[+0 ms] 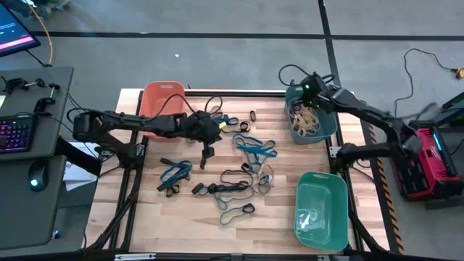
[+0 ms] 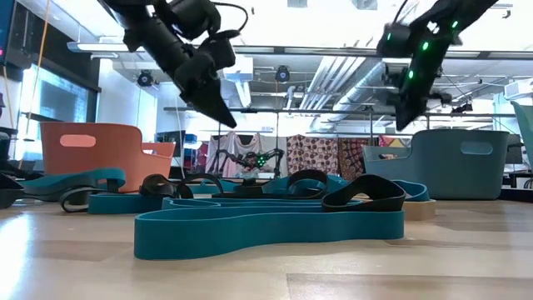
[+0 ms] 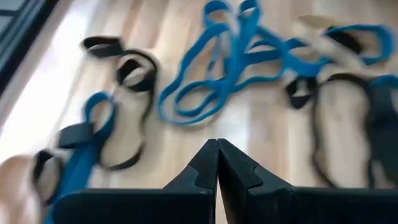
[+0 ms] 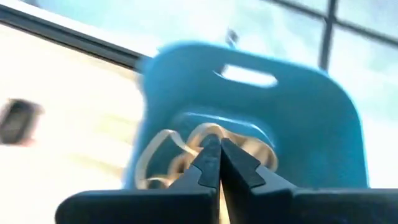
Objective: Sort rubber bands into baskets
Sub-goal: Put the white rubber band into the blue bin
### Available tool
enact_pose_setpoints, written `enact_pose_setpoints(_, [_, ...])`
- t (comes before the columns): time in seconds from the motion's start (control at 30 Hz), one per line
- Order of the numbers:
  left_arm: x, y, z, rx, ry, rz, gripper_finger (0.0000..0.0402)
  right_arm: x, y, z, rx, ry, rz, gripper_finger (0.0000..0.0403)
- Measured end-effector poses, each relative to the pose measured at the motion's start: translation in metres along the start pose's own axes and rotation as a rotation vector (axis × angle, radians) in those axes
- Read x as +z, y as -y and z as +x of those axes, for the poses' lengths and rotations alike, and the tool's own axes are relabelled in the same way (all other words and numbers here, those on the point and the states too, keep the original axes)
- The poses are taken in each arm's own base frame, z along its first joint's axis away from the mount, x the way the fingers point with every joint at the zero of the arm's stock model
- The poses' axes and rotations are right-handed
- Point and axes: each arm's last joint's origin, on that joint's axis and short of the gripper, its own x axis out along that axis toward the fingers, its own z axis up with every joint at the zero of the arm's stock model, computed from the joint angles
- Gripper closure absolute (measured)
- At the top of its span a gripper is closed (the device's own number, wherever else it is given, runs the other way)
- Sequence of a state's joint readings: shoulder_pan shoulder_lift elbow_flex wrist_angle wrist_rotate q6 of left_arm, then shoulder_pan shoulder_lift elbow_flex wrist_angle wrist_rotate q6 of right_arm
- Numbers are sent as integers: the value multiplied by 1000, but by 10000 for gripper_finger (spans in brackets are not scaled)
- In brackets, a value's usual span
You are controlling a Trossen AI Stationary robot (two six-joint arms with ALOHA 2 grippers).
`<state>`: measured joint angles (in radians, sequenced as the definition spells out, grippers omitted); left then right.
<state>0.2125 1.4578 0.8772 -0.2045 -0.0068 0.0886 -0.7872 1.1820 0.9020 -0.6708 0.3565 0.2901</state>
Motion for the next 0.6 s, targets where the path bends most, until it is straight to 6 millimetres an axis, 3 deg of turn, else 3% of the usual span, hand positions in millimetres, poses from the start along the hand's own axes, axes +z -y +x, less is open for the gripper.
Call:
enact_pose_setpoints(0.27, [-6, -42, -6, 77, -89, -2, 378, -18, -25, -71, 221, 216, -111, 403])
enact_pose_setpoints(0.6, [-5, -95, -20, 52, -162, -19, 401, -58, -71, -118, 384, 342, -313, 403])
